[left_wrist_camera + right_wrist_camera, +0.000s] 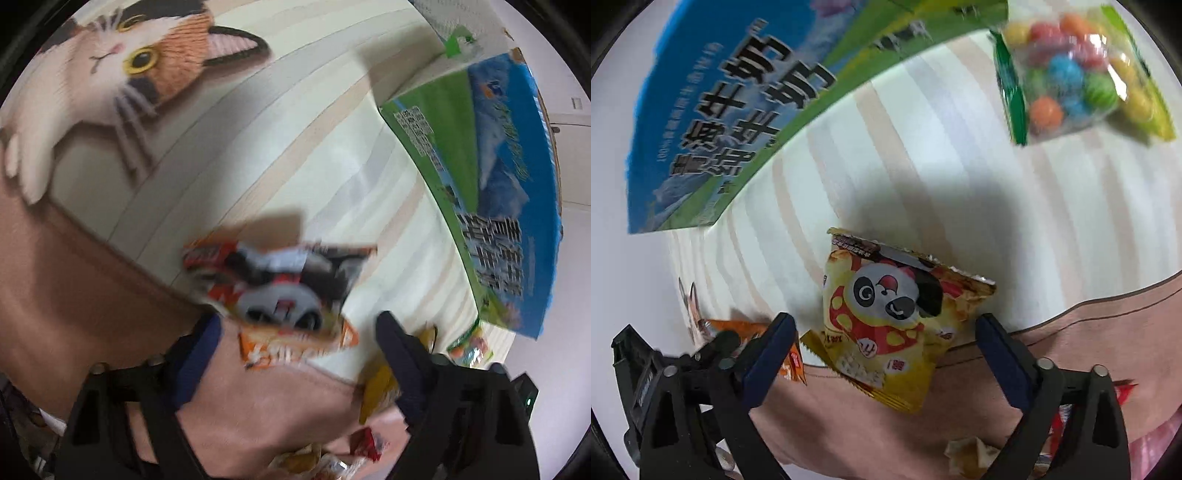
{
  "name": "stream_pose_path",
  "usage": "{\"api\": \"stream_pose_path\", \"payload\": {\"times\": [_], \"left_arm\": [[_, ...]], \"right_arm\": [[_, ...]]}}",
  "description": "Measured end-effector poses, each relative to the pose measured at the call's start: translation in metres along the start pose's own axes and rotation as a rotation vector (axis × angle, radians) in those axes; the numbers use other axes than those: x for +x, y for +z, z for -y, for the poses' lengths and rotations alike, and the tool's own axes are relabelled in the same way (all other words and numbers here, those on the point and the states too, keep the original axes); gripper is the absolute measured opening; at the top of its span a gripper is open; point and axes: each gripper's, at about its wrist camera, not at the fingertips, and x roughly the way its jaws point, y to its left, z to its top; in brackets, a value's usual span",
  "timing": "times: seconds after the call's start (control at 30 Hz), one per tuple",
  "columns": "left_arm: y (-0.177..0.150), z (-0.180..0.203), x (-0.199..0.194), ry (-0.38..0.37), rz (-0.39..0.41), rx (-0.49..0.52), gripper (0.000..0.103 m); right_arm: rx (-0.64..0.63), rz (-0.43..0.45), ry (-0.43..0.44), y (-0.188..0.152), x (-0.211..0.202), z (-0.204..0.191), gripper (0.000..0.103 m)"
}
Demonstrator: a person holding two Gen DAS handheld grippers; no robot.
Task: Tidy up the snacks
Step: 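Grasp an orange panda chip bag with the left tool while the right tool grasps a yellow panda chip bag, then carry both panda chip bags into the cardboard box and open both tools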
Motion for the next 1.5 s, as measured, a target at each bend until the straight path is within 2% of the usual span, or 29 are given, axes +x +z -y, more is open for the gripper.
{"api": "stream_pose_path", "payload": {"times": [0.03,0.1,0.2,0.3,0.4,0.53,0.6,0.77,0.9,0.93,0.97,1.0,1.03,1.07,1.13,1.23,1.5], "left_arm": [[0.001,0.005,0.003,0.022,0.005,0.023,0.062],[-0.001,0.019,0.005,0.071,0.024,0.117,0.051],[-0.013,0.047,0.009,0.192,0.066,0.319,0.050],[-0.030,0.072,0.020,0.292,0.059,0.507,0.050],[-0.038,0.080,0.036,0.351,0.036,0.586,0.050],[-0.039,0.083,0.042,0.356,0.039,0.570,0.051],[-0.042,0.082,0.046,0.345,0.037,0.566,0.057],[-0.053,0.081,0.055,0.338,0.032,0.603,0.073],[-0.059,0.080,0.058,0.323,0.039,0.588,0.074],[-0.058,0.075,0.055,0.316,0.042,0.578,0.073],[-0.056,0.073,0.053,0.316,0.046,0.568,0.066],[-0.056,0.072,0.050,0.326,0.056,0.559,0.051],[-0.057,0.071,0.047,0.320,0.062,0.552,0.046],[-0.059,0.069,0.044,0.309,0.061,0.543,0.045],[-0.059,0.068,0.039,0.303,0.066,0.533,0.044],[-0.064,0.062,0.032,0.296,0.071,0.517,0.043],[-0.076,0.063,0.001,0.263,0.094,0.512,0.042]], "right_arm": [[-0.018,-0.001,-0.026,-0.001,0.002,-0.001,0.080],[-0.068,-0.002,-0.055,-0.005,0.003,-0.004,0.072],[-0.177,0.001,-0.123,-0.010,0.001,-0.011,0.069],[-0.307,0.014,-0.214,-0.019,-0.001,-0.019,0.069],[-0.404,0.018,-0.290,-0.024,0.003,-0.025,0.069],[-0.386,0.000,-0.268,-0.023,0.008,-0.024,0.073],[-0.353,-0.005,-0.238,-0.017,0.005,-0.016,0.078],[-0.309,-0.015,-0.212,-0.012,0.007,-0.011,0.078],[-0.283,-0.024,-0.185,-0.007,0.003,-0.005,0.078],[-0.276,-0.025,-0.179,-0.005,0.003,-0.003,0.078],[-0.269,-0.026,-0.176,-0.004,0.003,-0.002,0.078],[-0.265,-0.022,-0.175,-0.003,0.004,-0.001,0.078],[-0.263,-0.015,-0.177,0.000,0.002,0.004,0.077],[-0.264,-0.008,-0.185,0.001,0.002,0.007,0.076],[-0.281,0.026,-0.209,-0.002,0.000,0.007,0.065],[-0.295,0.054,-0.206,-0.012,-0.003,0.004,0.060],[-0.290,0.079,-0.136,-0.026,-0.030,0.002,0.053]]}}
